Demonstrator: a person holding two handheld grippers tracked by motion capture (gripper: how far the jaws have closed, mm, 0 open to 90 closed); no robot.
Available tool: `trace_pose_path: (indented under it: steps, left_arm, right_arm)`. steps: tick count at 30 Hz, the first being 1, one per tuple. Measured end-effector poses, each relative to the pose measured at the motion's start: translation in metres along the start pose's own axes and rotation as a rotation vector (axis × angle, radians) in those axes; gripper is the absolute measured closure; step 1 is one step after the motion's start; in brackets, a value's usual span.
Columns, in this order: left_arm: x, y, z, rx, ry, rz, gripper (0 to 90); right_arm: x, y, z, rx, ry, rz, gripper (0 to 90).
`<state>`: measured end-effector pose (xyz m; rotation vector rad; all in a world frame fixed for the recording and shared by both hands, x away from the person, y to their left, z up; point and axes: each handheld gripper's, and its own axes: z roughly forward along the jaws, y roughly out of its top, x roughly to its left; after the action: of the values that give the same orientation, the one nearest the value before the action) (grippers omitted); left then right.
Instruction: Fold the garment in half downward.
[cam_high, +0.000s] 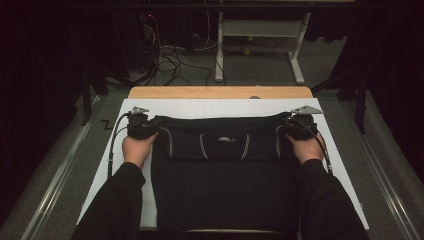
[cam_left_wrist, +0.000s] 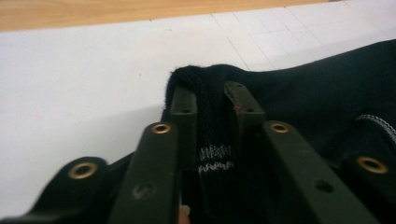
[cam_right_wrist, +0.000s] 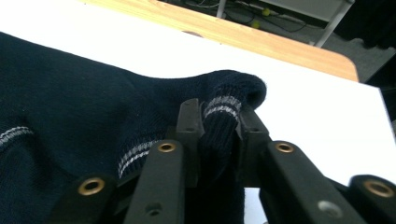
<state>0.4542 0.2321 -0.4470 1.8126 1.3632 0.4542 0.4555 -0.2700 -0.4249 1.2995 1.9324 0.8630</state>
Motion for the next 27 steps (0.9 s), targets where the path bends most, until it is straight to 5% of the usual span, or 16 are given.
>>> trace_pose_path:
  steps: [1,2,4,9,17,23,27]
  left_arm:
    - [0.002,-0.001,0.001,0.013,-0.005,-0.016,62.9]
    - [0.004,-0.003,0.0,0.016,0.0,-0.036,50.4]
    - [0.006,-0.005,-0.002,0.017,-0.016,-0.055,44.8]
    - [0.003,-0.01,-0.014,0.019,-0.05,-0.061,38.3]
    - [-0.03,-0.033,-0.038,-0.027,-0.144,-0.002,29.7]
    - [-0.044,-0.054,-0.035,0.013,-0.231,0.024,26.7]
    - [-0.049,-0.061,-0.028,0.06,-0.218,0.07,29.0]
  right_arm:
    - [0.0,0.0,0.001,0.001,-0.001,0.006,69.1]
    - [0.0,0.0,0.001,0.0,-0.001,0.023,60.3]
    - [-0.001,0.0,-0.001,0.01,0.004,0.04,54.4]
    - [-0.002,-0.007,-0.013,-0.011,0.023,0.074,46.5]
    - [0.004,-0.036,-0.042,-0.053,0.128,0.108,39.2]
    - [0.018,-0.056,-0.054,-0.073,0.178,0.107,38.4]
    - [0.031,-0.07,-0.055,-0.083,0.199,0.103,41.9]
